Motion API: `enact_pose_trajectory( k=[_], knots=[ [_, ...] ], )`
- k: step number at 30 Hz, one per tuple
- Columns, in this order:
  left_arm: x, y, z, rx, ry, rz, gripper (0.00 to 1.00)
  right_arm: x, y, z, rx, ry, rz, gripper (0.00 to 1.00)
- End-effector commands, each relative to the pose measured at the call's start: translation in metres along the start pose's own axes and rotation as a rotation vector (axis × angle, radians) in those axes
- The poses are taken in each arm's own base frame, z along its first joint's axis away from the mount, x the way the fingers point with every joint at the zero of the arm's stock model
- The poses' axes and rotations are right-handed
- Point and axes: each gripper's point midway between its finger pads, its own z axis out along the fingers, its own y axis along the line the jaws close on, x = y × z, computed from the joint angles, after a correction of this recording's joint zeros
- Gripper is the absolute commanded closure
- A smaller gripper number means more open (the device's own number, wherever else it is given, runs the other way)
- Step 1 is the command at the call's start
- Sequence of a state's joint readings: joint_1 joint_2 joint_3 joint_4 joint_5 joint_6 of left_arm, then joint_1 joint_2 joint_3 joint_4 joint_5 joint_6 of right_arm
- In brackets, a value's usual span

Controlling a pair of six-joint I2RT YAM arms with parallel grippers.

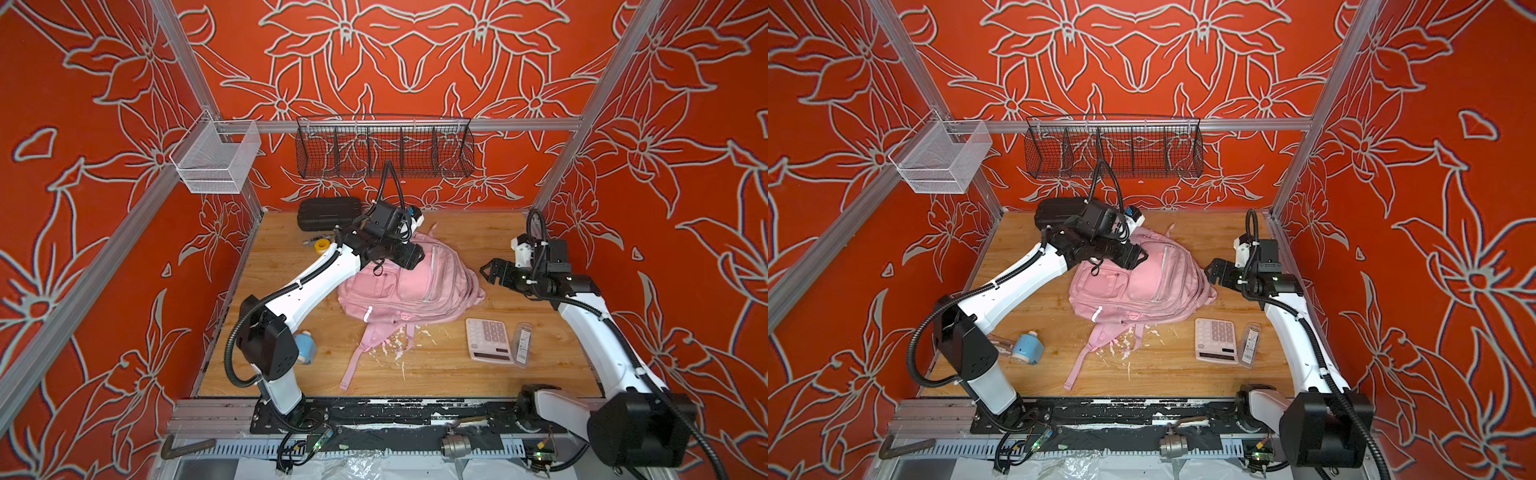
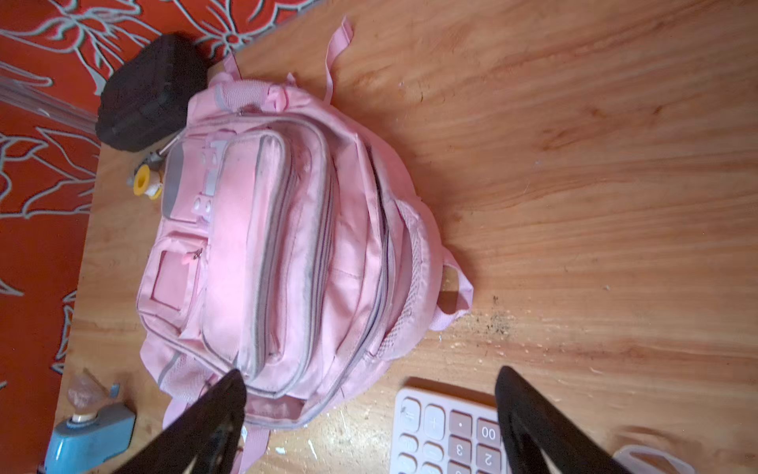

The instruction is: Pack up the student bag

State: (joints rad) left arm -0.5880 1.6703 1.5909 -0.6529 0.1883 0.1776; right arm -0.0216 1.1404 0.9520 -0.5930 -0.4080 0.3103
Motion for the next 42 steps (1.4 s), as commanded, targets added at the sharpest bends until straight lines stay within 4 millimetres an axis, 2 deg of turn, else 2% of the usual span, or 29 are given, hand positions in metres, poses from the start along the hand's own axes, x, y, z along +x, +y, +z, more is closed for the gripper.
enact_pose_trajectory(
  k=[1, 4, 7, 10, 19, 24, 26, 28, 30, 32, 36, 39, 42],
  knots=[
    [0.069, -0.003, -0.007, 0.024, 0.172, 0.379, 0.35, 0.026, 0.009, 0.004, -0.068, 0.065, -0.004, 0.09],
    [0.112, -0.012, -0.002, 0.070, 0.183, 0.537, 0.38, 0.034, 0.014, 0.007, -0.088, 0.079, -0.024, 0.11],
    [0.140, -0.014, 0.007, 0.071, 0.162, 0.619, 0.38, 0.038, 0.020, 0.010, -0.112, 0.094, -0.042, 0.13],
    [0.162, -0.010, 0.021, 0.068, 0.213, 0.631, 0.38, 0.040, 0.026, 0.012, -0.129, 0.107, -0.063, 0.15],
    [0.188, -0.007, 0.066, 0.103, 0.281, 0.587, 0.39, 0.048, 0.034, 0.021, -0.153, 0.119, -0.117, 0.24],
    [0.199, -0.013, 0.080, 0.127, 0.322, 0.562, 0.46, 0.047, 0.037, 0.022, -0.169, 0.110, -0.153, 0.31],
    [0.196, -0.016, 0.080, 0.138, 0.320, 0.527, 0.59, 0.047, 0.041, 0.022, -0.185, 0.105, -0.181, 0.37],
    [0.185, -0.023, 0.076, 0.161, 0.303, 0.481, 0.84, 0.047, 0.050, 0.020, -0.224, 0.088, -0.241, 0.44],
    [0.169, -0.030, 0.068, 0.187, 0.272, 0.419, 1.00, 0.047, 0.060, 0.016, -0.265, 0.054, -0.334, 0.50],
    [0.151, -0.041, 0.057, 0.229, 0.234, 0.341, 1.00, 0.048, 0.070, 0.011, -0.299, 0.004, -0.436, 0.57],
    [0.114, -0.057, 0.039, 0.297, 0.173, 0.174, 1.00, 0.052, 0.094, -0.001, -0.395, -0.131, -0.628, 0.64],
    [0.092, -0.056, 0.033, 0.289, 0.174, 0.059, 1.00, 0.071, 0.120, -0.013, -0.525, -0.222, -0.823, 0.70],
    [0.071, -0.060, 0.029, 0.310, 0.189, -0.057, 1.00, 0.091, 0.131, -0.017, -0.552, -0.285, -0.976, 0.71]
  ],
)
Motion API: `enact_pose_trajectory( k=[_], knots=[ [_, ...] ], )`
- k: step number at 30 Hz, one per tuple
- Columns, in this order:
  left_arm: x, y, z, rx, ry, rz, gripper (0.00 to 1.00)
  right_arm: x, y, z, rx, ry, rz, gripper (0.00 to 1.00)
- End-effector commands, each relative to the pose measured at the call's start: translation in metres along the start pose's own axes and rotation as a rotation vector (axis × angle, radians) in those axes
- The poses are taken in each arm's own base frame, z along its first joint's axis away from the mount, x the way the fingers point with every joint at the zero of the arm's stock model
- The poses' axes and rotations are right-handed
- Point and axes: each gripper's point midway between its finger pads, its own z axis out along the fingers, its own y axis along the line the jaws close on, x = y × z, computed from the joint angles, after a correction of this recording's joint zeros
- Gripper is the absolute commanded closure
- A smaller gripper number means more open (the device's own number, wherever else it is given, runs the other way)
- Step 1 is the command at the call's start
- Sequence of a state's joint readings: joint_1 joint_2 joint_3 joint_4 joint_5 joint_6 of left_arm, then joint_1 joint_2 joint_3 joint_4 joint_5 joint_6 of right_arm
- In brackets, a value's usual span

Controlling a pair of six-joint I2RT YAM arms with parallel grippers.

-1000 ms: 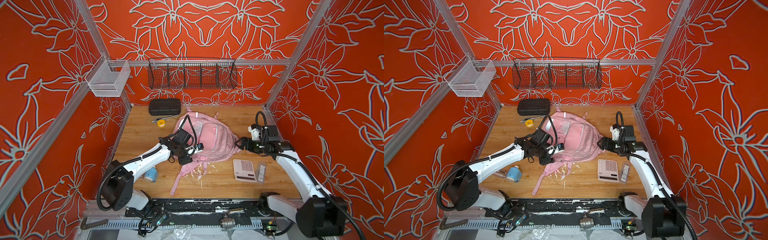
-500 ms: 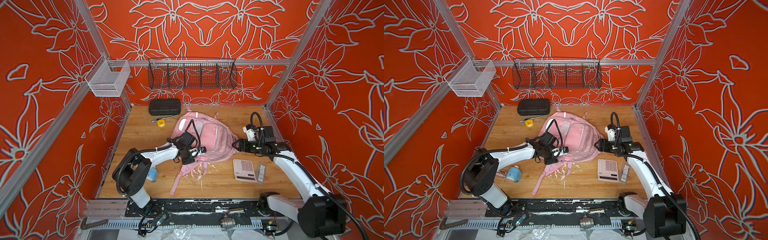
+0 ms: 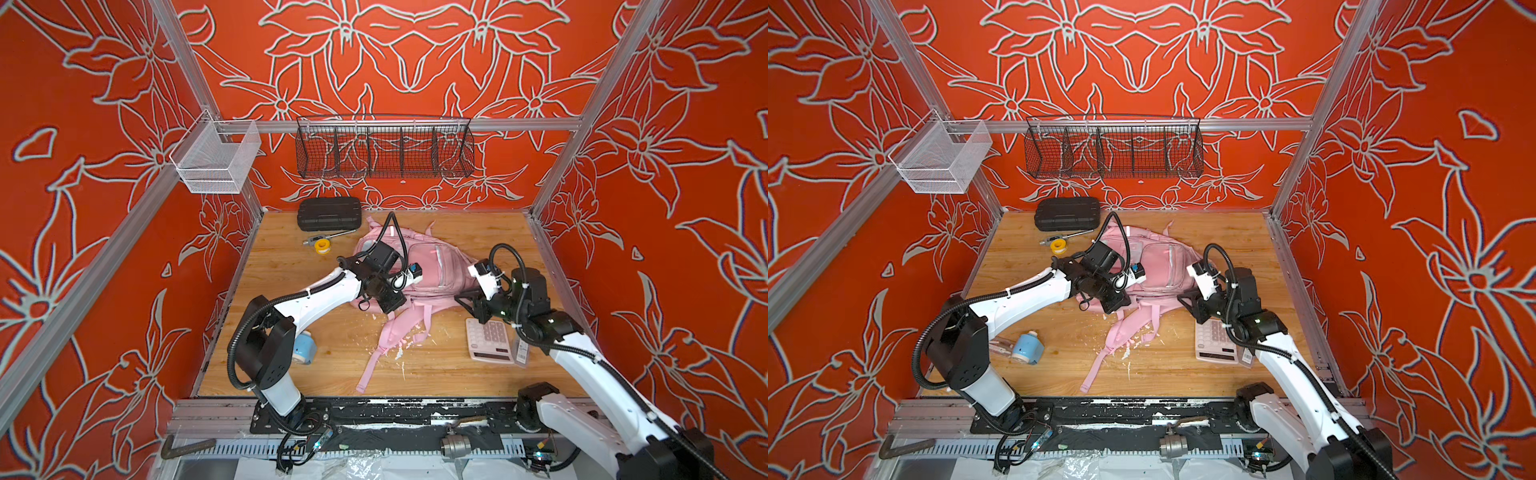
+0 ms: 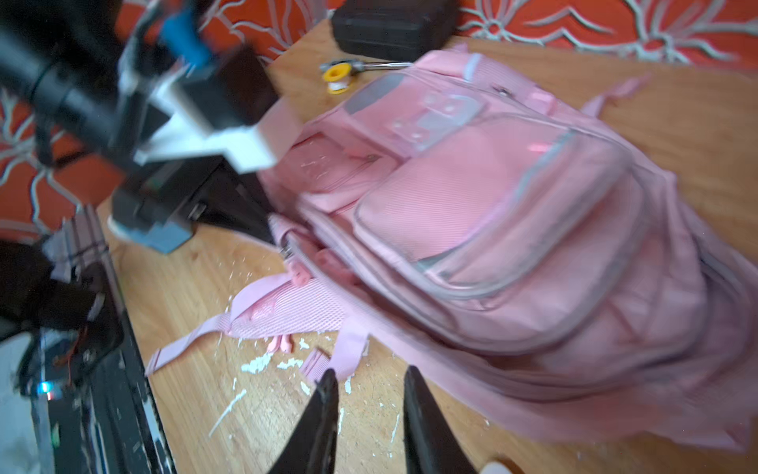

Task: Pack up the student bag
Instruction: 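Grasp the zipper pull with the right gripper while the left holds the bag top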

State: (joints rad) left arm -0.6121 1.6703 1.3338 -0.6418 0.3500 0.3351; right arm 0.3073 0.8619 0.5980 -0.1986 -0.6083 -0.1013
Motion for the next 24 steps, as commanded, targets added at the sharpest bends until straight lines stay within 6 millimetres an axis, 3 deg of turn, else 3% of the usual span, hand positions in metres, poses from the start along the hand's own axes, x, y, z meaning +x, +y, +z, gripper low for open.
enact_pose_trajectory(
  k=[1, 7, 13, 24],
  knots=[
    [-0.032, -0.021, -0.014, 0.128, -0.042, -0.176, 1.00, -0.013, 0.025, 0.002, -0.045, -0.113, -0.282, 0.71],
    [-0.055, -0.030, -0.020, 0.192, -0.098, -0.258, 1.00, 0.001, 0.033, 0.022, 0.064, -0.110, -0.415, 0.68],
    [-0.061, -0.037, -0.023, 0.203, -0.118, -0.261, 1.00, -0.006, 0.016, 0.037, 0.228, -0.139, -0.424, 0.66],
    [-0.066, -0.041, -0.020, 0.218, -0.123, -0.255, 1.00, -0.011, 0.014, 0.056, 0.229, -0.168, -0.391, 0.71]
  ],
)
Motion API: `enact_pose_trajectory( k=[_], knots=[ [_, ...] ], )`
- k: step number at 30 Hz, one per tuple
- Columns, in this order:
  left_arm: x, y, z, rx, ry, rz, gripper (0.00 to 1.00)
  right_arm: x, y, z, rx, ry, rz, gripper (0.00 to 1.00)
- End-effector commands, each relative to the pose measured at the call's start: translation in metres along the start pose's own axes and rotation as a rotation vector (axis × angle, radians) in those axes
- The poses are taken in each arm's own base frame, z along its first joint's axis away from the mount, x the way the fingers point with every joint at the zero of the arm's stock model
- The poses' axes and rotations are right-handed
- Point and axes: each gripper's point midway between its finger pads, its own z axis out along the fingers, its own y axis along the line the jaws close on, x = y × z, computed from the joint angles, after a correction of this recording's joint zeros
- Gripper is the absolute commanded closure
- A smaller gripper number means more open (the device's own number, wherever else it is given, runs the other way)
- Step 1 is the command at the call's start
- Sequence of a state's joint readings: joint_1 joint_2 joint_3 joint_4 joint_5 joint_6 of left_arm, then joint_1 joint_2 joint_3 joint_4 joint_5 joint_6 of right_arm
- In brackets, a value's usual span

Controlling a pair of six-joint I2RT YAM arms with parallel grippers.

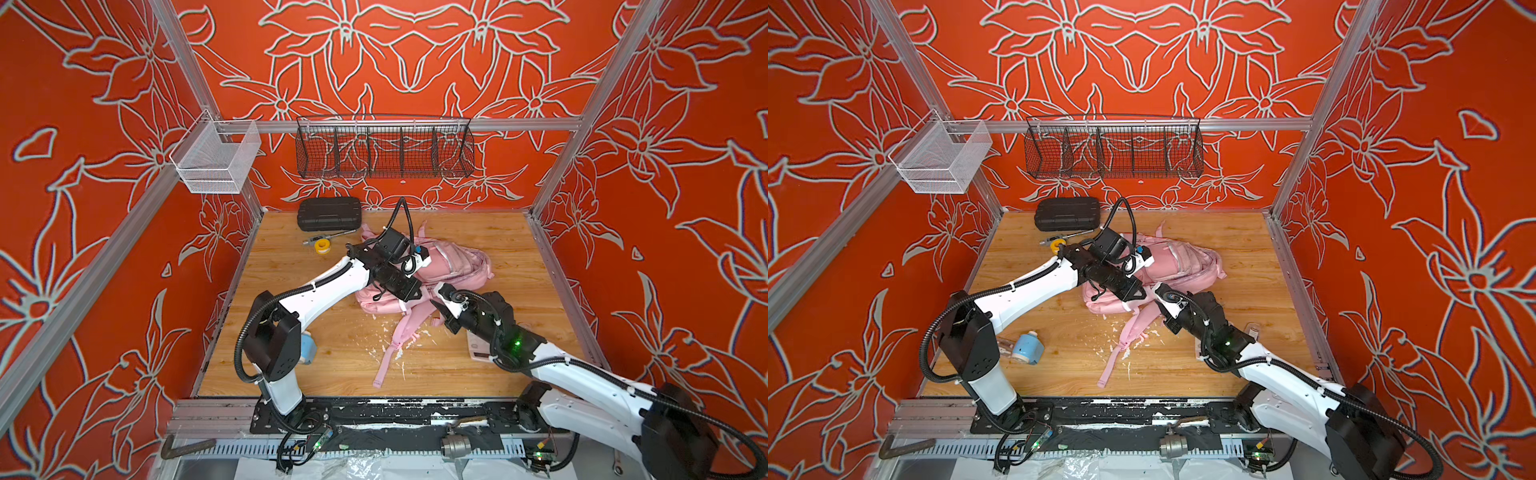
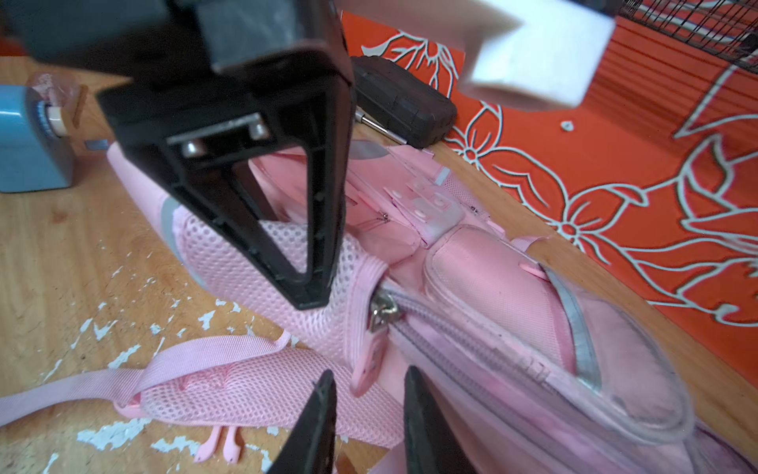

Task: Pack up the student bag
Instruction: 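Grasp the zipper pull with the right gripper while the left holds the bag top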

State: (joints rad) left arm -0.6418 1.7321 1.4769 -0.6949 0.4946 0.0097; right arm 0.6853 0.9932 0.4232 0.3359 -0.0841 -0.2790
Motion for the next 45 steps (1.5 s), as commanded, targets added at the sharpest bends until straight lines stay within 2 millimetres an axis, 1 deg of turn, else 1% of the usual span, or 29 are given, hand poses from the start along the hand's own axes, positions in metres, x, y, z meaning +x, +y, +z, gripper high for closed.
enact_pose_trajectory(
  k=[1, 2, 4, 9, 14, 18, 21, 25, 28, 32, 34, 40, 43, 45],
  knots=[
    [-0.026, -0.021, -0.011, 0.076, -0.080, 0.041, 1.00, -0.006, -0.003, 0.004, 0.024, -0.032, 0.009, 0.71],
    [-0.027, -0.022, -0.011, 0.080, -0.081, 0.041, 1.00, -0.006, -0.002, 0.005, 0.022, -0.032, 0.010, 0.72],
    [-0.029, -0.023, -0.011, 0.087, -0.083, 0.042, 1.00, -0.003, -0.007, 0.008, 0.049, -0.016, 0.026, 0.74],
    [-0.028, -0.024, -0.011, 0.089, -0.077, 0.045, 1.00, 0.001, -0.016, 0.011, 0.103, 0.009, 0.057, 0.83],
    [-0.016, -0.018, -0.009, 0.063, -0.046, 0.052, 1.00, -0.001, -0.019, 0.006, 0.120, 0.000, 0.077, 0.91],
    [-0.007, -0.013, -0.011, 0.029, -0.024, 0.068, 1.00, 0.003, -0.021, 0.001, 0.129, 0.030, 0.094, 1.00],
    [-0.004, -0.014, -0.014, 0.022, -0.020, 0.079, 1.00, 0.004, -0.013, 0.001, 0.078, 0.040, 0.089, 1.00],
    [-0.007, -0.021, -0.014, 0.052, -0.029, 0.086, 1.00, 0.004, -0.003, 0.010, 0.022, 0.042, 0.096, 1.00],
    [-0.008, -0.028, -0.013, 0.060, -0.028, 0.109, 1.00, -0.002, -0.001, 0.017, 0.004, 0.023, 0.112, 0.89],
    [-0.006, -0.031, -0.012, 0.062, -0.022, 0.113, 1.00, -0.005, -0.006, 0.023, 0.025, 0.030, 0.116, 0.85],
    [-0.004, -0.031, -0.012, 0.058, -0.021, 0.112, 1.00, -0.007, -0.008, 0.023, 0.032, 0.027, 0.119, 0.86],
    [0.000, -0.025, -0.010, 0.032, -0.009, 0.107, 1.00, -0.011, -0.006, 0.017, 0.018, 0.009, 0.126, 1.00],
    [0.003, -0.017, -0.009, -0.005, -0.002, 0.116, 1.00, -0.004, -0.008, 0.011, 0.026, 0.055, 0.148, 1.00],
    [0.006, -0.012, -0.009, -0.033, 0.002, 0.126, 1.00, 0.004, -0.016, 0.003, 0.062, 0.099, 0.185, 1.00]
  ],
)
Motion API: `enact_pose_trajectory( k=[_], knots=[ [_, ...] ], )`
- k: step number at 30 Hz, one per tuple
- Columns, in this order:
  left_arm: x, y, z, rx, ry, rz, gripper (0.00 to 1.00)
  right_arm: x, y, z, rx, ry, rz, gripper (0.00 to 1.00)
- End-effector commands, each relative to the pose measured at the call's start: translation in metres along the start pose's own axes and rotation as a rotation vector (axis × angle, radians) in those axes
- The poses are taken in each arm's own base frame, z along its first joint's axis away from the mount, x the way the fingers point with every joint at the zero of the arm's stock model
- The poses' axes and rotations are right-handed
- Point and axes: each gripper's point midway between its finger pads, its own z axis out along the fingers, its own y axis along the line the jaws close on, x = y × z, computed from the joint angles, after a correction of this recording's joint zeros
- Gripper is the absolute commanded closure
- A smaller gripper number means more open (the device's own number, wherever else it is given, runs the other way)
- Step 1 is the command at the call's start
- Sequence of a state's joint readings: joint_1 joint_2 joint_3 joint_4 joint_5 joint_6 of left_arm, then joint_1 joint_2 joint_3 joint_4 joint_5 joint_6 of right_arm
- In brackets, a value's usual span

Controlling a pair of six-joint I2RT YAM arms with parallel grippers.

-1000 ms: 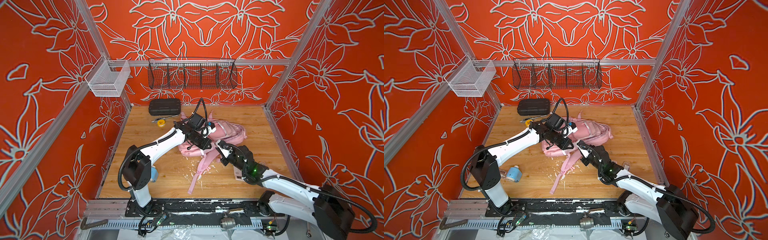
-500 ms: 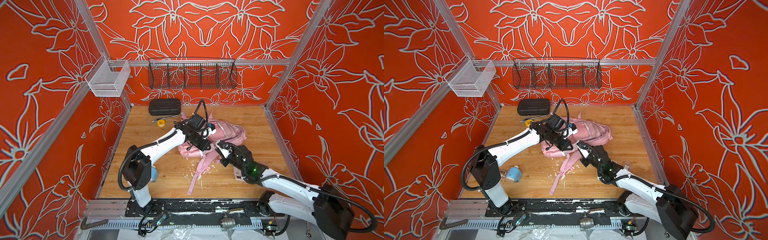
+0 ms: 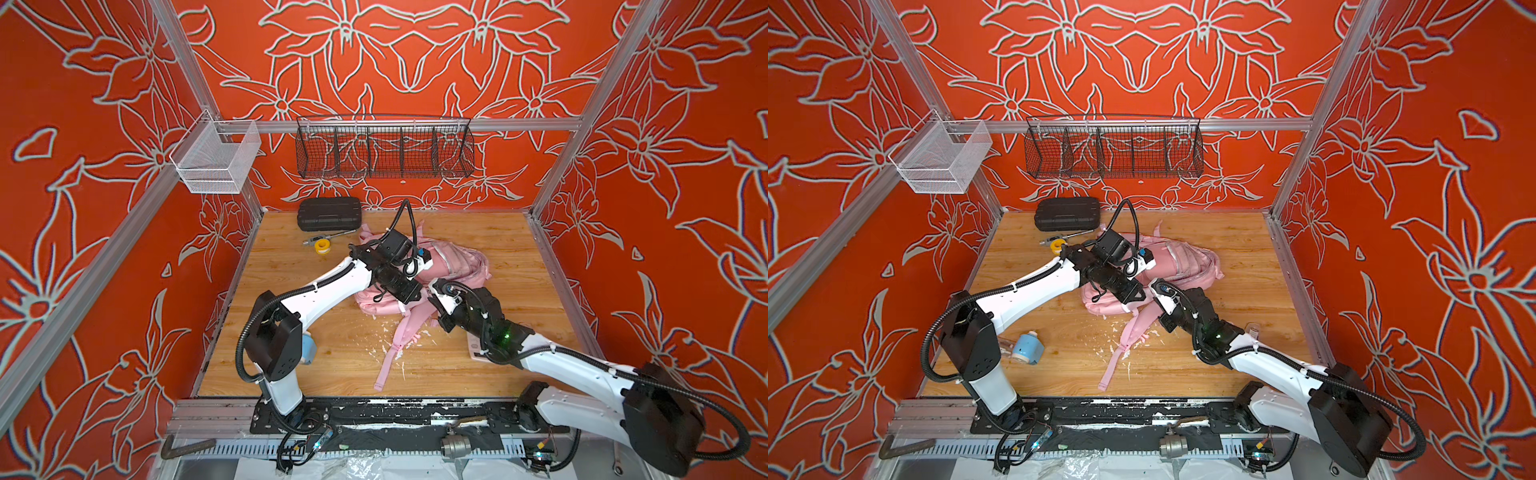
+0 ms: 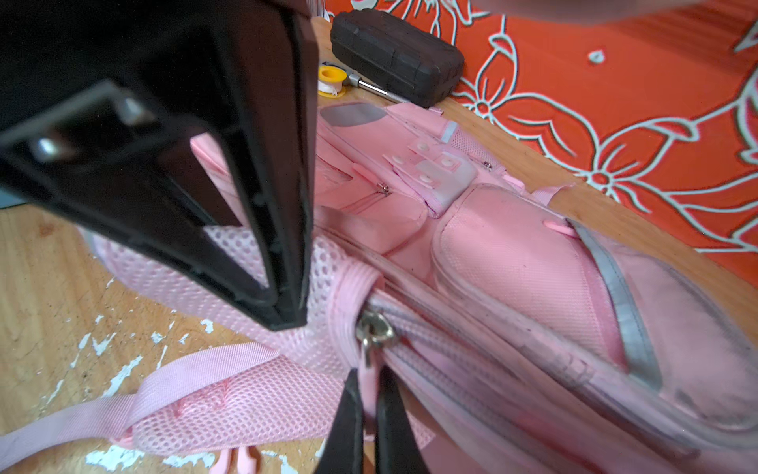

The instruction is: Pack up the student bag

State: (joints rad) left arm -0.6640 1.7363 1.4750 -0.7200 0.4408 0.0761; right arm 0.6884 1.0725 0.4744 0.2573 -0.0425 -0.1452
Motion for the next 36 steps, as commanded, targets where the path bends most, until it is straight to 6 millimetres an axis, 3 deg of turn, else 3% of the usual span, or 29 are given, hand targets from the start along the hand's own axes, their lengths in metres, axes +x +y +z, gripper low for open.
enact_pose_trajectory(
  k=[1, 11, 14, 17, 22, 27, 31, 32, 34, 36],
  knots=[
    [0.000, -0.010, -0.015, -0.006, -0.028, 0.066, 1.00, -0.009, -0.019, -0.015, 0.055, 0.010, 0.081, 1.00],
    [0.035, 0.009, -0.012, -0.099, 0.000, 0.177, 1.00, 0.055, -0.089, -0.055, 0.222, 0.299, 0.352, 1.00],
    [0.039, 0.008, -0.008, -0.087, -0.022, 0.219, 1.00, 0.059, -0.104, -0.060, 0.260, 0.351, 0.393, 1.00],
    [0.034, 0.012, -0.001, -0.094, -0.045, 0.267, 1.00, 0.048, -0.102, -0.062, 0.230, 0.327, 0.375, 1.00],
    [0.008, 0.017, 0.016, -0.095, -0.109, 0.370, 1.00, 0.039, -0.093, -0.076, 0.198, 0.303, 0.342, 1.00],
    [-0.008, 0.037, 0.033, -0.150, -0.088, 0.429, 1.00, 0.038, -0.080, -0.086, 0.155, 0.289, 0.350, 1.00],
    [-0.008, 0.055, 0.040, -0.155, -0.073, 0.398, 1.00, 0.034, -0.069, -0.079, 0.091, 0.262, 0.366, 1.00],
    [-0.008, 0.058, 0.039, -0.155, -0.075, 0.377, 0.98, 0.033, -0.067, -0.076, 0.079, 0.261, 0.368, 1.00],
    [-0.006, 0.058, 0.035, -0.154, -0.074, 0.320, 0.73, 0.030, -0.064, -0.069, 0.049, 0.260, 0.372, 1.00],
    [-0.006, 0.057, 0.027, -0.165, -0.090, 0.221, 0.55, 0.026, -0.063, -0.064, 0.028, 0.265, 0.378, 1.00]
  ],
)
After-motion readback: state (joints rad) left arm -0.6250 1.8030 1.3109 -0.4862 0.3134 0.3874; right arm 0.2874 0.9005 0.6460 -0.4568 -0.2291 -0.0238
